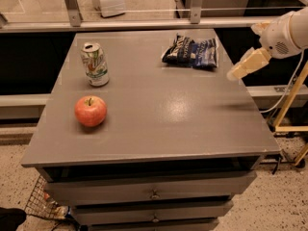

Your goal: Pick blue chip bag

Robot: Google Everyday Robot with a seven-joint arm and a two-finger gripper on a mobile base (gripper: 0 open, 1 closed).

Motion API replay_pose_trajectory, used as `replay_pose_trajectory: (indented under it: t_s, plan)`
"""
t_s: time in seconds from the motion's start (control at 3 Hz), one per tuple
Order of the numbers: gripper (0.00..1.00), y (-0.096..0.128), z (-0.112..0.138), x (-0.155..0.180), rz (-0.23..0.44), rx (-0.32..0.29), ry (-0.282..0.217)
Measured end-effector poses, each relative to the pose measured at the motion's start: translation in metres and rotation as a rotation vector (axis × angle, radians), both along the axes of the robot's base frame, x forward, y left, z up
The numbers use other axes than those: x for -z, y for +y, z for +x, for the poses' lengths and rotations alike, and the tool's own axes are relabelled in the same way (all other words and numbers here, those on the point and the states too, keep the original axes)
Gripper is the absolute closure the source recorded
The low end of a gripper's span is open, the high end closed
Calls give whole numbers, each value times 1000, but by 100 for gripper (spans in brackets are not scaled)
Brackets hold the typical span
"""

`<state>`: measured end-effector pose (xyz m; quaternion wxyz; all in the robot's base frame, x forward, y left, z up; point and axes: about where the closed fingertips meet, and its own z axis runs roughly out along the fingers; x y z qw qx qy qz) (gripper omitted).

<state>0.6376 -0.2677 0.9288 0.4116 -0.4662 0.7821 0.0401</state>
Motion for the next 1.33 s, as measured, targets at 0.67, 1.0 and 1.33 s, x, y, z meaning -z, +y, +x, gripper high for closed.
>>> replay_pose_trajectory:
  t_s: [0.67,1.0,1.33]
  plan:
    - [0,25,57,5,166,-16,-119]
    - [0,32,64,11,176,-26,-111]
    - [0,47,84,23,196,-63,-98]
